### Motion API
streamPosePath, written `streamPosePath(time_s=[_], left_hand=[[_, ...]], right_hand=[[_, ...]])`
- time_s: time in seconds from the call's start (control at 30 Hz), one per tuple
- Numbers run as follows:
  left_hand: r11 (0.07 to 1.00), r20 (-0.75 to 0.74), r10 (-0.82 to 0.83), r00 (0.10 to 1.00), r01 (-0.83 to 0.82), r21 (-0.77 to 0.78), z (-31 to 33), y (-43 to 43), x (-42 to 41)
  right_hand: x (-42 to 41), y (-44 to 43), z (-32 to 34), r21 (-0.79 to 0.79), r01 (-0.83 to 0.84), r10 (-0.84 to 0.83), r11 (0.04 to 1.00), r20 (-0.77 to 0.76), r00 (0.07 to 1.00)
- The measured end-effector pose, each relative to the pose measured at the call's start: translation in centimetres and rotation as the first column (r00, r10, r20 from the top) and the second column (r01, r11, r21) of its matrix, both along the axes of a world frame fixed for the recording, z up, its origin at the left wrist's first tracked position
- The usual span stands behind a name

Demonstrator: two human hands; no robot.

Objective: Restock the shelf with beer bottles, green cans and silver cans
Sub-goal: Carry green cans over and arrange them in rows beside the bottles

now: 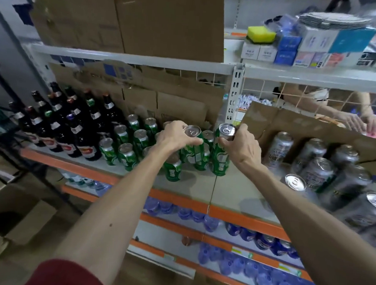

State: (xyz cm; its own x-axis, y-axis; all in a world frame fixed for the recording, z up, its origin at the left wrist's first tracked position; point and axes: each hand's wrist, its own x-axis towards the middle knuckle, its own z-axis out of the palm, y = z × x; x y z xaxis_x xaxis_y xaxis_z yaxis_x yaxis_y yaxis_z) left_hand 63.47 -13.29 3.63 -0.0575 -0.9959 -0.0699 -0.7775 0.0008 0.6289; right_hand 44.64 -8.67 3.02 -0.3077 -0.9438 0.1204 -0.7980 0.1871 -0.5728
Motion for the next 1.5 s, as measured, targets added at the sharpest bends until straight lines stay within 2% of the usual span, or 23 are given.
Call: streamPosePath(time_s=[0.3, 0.43, 0.6, 0.7, 0.83, 1.1, 1.3, 1.43, 1.5], left_hand=[[0.965, 0.031, -0.253, 0.967, 0.249, 0.088, -3.2, -4.0, 0.6], [0.955, 0.057, -0.283, 0.957, 0.276, 0.107, -5.5, -4.6, 0.3], [0.959, 0.165, -0.28, 0.946, 0.267, 0.097, -8.5, -5.0, -0.4], [0.964, 0.231, -0.266, 0.936, 0.256, 0.076, -10.1, -4.7, -0.3], [0.966, 0.185, -0.257, 0.949, 0.251, 0.055, -11.2, -4.3, 0.2], [0.969, 0.207, -0.233, 0.95, 0.245, -0.038, -13.3, -3.9, 0.2], [0.959, 0.24, -0.28, 0.929, 0.285, 0.015, -12.9, -4.0, 0.4], [0.916, 0.281, -0.4, 0.872, 0.369, 0.158, -11.9, -4.7, 0.4], [0.889, 0.281, -0.457, 0.844, 0.422, 0.179, -11.3, -5.1, 0.9]], right_hand=[[1.9, -0.7, -2.8, 0.049, 0.149, -0.148, 0.988, -0.019, 0.989], [1.9, -0.1, -4.9, 0.079, 0.189, -0.185, 0.979, -0.046, 0.982], [1.9, -0.2, -7.7, 0.125, 0.212, -0.208, 0.969, -0.039, 0.977], [2.3, -0.3, -9.4, 0.145, 0.189, -0.187, 0.971, -0.025, 0.982], [3.0, -0.3, -11.9, 0.164, 0.146, -0.15, 0.976, 0.015, 0.989], [3.0, -0.3, -13.6, 0.19, 0.132, -0.142, 0.973, 0.041, 0.989], [2.3, 0.1, -13.4, 0.209, 0.027, -0.04, 0.977, 0.055, 0.998], [1.5, 0.2, -12.8, 0.251, -0.064, 0.056, 0.966, 0.041, 0.998], [1.1, 0.2, -12.3, 0.243, -0.129, 0.121, 0.961, 0.049, 0.991]])
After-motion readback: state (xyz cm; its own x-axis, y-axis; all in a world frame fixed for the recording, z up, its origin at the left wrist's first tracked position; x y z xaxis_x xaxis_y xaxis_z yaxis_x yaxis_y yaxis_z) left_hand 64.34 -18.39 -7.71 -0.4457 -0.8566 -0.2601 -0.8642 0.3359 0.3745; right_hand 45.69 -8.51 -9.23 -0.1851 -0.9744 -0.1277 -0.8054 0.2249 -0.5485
